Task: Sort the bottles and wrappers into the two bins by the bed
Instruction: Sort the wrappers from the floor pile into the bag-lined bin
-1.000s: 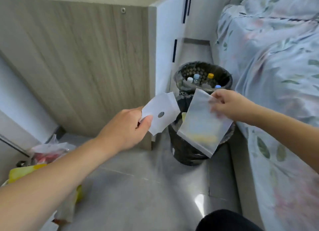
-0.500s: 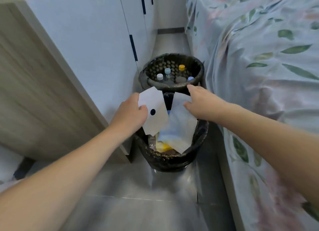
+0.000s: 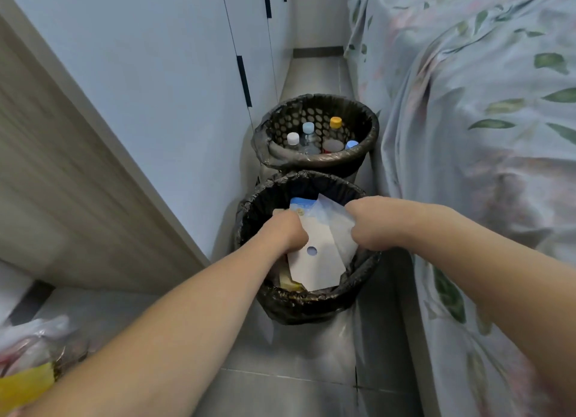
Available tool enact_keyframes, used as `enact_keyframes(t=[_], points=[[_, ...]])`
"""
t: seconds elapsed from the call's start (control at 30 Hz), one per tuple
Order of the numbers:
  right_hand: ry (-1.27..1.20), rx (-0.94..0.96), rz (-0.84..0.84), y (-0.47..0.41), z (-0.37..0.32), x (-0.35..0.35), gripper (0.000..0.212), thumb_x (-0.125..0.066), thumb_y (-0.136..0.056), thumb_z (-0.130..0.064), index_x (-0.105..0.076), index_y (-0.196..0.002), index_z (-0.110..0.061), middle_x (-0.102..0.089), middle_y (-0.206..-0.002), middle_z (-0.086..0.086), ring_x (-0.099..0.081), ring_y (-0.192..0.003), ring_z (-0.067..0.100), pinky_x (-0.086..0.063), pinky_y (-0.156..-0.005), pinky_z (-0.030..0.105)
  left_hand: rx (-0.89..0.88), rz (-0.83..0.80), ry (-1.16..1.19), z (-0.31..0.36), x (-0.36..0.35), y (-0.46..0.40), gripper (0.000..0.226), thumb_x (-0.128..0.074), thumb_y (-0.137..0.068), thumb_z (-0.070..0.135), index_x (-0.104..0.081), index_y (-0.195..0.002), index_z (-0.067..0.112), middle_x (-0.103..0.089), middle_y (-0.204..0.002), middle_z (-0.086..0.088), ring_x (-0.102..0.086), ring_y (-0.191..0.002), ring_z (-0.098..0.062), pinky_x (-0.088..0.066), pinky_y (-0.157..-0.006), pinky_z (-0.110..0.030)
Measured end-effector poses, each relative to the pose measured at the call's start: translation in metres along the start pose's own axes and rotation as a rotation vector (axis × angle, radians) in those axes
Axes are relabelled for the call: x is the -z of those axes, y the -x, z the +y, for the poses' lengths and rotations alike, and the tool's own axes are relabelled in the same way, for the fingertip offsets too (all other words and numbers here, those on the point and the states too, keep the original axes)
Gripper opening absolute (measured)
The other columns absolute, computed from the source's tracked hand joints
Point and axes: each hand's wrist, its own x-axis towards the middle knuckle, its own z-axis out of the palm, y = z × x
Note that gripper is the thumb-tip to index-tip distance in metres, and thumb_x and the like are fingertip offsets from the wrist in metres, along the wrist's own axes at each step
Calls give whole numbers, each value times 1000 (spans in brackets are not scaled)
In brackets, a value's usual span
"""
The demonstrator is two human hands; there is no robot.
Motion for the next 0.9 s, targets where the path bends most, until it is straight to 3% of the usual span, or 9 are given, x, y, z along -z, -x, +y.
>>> enact_keyframes(t=[0.07,0.13,0.23,0.37,0.43,0.57,0.67,0.77,0.9], points=[[-19,14,8,-1,0,-3,9,-38,-92,-11,-40,-84,-15,-52,-103,7,-50,-87,24,-34,-58,27,15,-20,-89,-4,-8,-7,21,-45,-87,12,-56,-103,3,-58,-97,-9,-57,-82,-27,-45,-65,-31],[-32,25,13,-2,-1,-8,6,-39,-91,-12,-40,-96,-13,-52,-109,8,-52,-92,25,-39,-65,30,23,-8,-153,-7,-14,-11,18,-48,-86,14,-57,-99,6,-56,-86,-6,-58,-80,-26,-45,-62,-31],[-43,57,34,-6,-2,-15,40,-41,-89,-13,-38,-129,-10,-49,-128,11,-53,-109,29,-47,-82,35,1,89,-205,-9,-10,-8,8,-53,-86,18,-52,-90,11,-55,-82,-4,-56,-75,-23,-43,-58,-31],[-60,113,104,-3,-7,-15,57,-42,-92,-16,-25,-146,-14,-39,-143,10,-44,-124,30,-44,-95,37,-72,226,-159,-19,8,19,13,-51,-90,21,-50,-81,13,-57,-82,-6,-57,-74,-25,-41,-57,-31],[-74,123,122,4,-14,-13,60,-42,-94,-20,-20,-150,-15,-32,-150,8,-38,-133,28,-39,-105,38,-127,289,-104,-33,19,41,15,-48,-93,26,-51,-87,13,-59,-88,-7,-57,-78,-26,-41,-58,-33],[-102,163,161,21,-36,-11,62,-44,-96,-25,-19,-151,-15,-26,-155,5,-32,-139,24,-34,-110,37,-237,367,45,-76,32,94,27,-48,-97,33,-57,-116,15,-63,-103,-2,-59,-96,-24,-45,-74,-33],[-121,239,217,35,-70,-15,62,-45,-97,-26,-20,-152,-14,-24,-157,4,-26,-142,22,-27,-113,33,-270,424,131,-110,35,133,25,-50,-96,31,-59,-115,19,-65,-107,1,-61,-98,-21,-48,-82,-34],[-143,327,272,47,-117,-26,54,-47,-95,-25,-31,-145,-9,-34,-150,8,-33,-137,23,-30,-111,34,-271,462,105,-148,34,163,32,-50,-96,34,-57,-123,17,-63,-120,-1,-61,-107,-21,-48,-91,-36],[-99,474,226,54,-193,-50,55,-49,-92,-21,-34,-142,-5,-37,-145,12,-37,-134,29,-33,-109,37,-190,497,25,-221,29,192,39,-56,-94,33,-56,-128,14,-61,-127,-6,-56,-118,-26,-45,-97,-35]])
